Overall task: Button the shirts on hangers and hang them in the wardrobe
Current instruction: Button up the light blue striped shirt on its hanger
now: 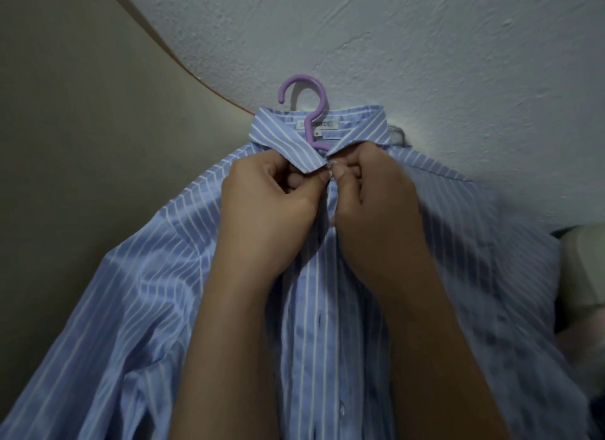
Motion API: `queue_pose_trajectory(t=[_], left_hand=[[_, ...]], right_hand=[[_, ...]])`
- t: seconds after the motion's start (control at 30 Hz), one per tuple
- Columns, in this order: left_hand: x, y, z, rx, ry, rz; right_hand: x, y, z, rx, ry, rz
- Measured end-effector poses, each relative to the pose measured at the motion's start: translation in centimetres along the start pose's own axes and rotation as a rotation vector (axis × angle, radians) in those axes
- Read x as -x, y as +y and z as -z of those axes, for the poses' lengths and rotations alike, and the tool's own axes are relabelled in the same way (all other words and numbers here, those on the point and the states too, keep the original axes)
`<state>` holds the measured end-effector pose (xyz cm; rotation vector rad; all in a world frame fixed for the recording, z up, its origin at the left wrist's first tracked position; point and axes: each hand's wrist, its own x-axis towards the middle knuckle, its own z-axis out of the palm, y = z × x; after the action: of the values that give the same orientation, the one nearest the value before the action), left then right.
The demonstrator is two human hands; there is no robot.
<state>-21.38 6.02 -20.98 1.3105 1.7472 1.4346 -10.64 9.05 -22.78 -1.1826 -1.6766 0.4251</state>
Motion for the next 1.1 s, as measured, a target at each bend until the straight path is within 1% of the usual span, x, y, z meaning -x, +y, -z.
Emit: queue_pose_trajectory(t=[0.13,0.3,0.4,0.43,0.5,0.6,0.67,0.73,0.8,0.83,0.9,0.93,0.97,1.03,1.1], left_hand=[[-0.1,-0.1,0.3,0.011,-0.068,-0.020],[0.3,0.4,0.5,0.076,-0.119,-0.053],[0.1,0.2,0.8,0.099,-0.148,-0.069],[0.0,0.1,0.9,0.085,-0.147,-0.079],[-0.2,-0.3,0.8,0.015,-0.122,-0.121],[-0.4,-0.8,0.5,-0.130,-0.048,-0.223],[-0.5,-0.8,0.6,-0.187,0.018,-0.236],[-0.6,-0.9,1.0,-0.195,0.048,-0.228],[-0.3,-0.6,1.6,-0.215,-0.013,-0.179],[-0.1,-0.3,1.9,-0.225,-0.090,-0.134],[0.6,0.4,2.0,-0.260,-0.302,-0.025],[0.8,0.5,1.9,-0.314,-0.391,0.009],[1.0,0.6,1.7,-0.395,-0.435,0.020],[1.0,0.5,1.5,-0.548,-0.390,0.005],[0.9,0.4,1.5,-0.636,-0.333,0.014]], right_hand=[[0.1,0.0,-0.1,-0.031,-0.019,0.002],[0.0,-0.2,0.0,-0.027,0.110,0.047],[0.1,-0.5,0.2,-0.018,0.151,0.058],[0.1,-0.6,0.3,-0.028,0.163,0.046],[0.0,-0.6,0.9,-0.064,0.166,-0.040],[-0.1,-0.1,1.2,-0.142,0.118,-0.216],[-0.1,0.0,1.2,-0.108,0.104,-0.251],[-0.2,0.1,1.3,-0.086,0.080,-0.276],[-0.3,0.6,1.9,-0.087,-0.007,-0.304],[-0.3,0.9,2.3,-0.085,-0.076,-0.304],[-0.3,1.4,2.8,-0.090,-0.210,-0.282],[-0.2,1.4,2.9,-0.110,-0.262,-0.273],[-0.2,1.4,2.9,-0.146,-0.308,-0.270],[-0.1,1.2,2.9,-0.238,-0.360,-0.260],[0.0,1.2,3.0,-0.290,-0.354,-0.243]])
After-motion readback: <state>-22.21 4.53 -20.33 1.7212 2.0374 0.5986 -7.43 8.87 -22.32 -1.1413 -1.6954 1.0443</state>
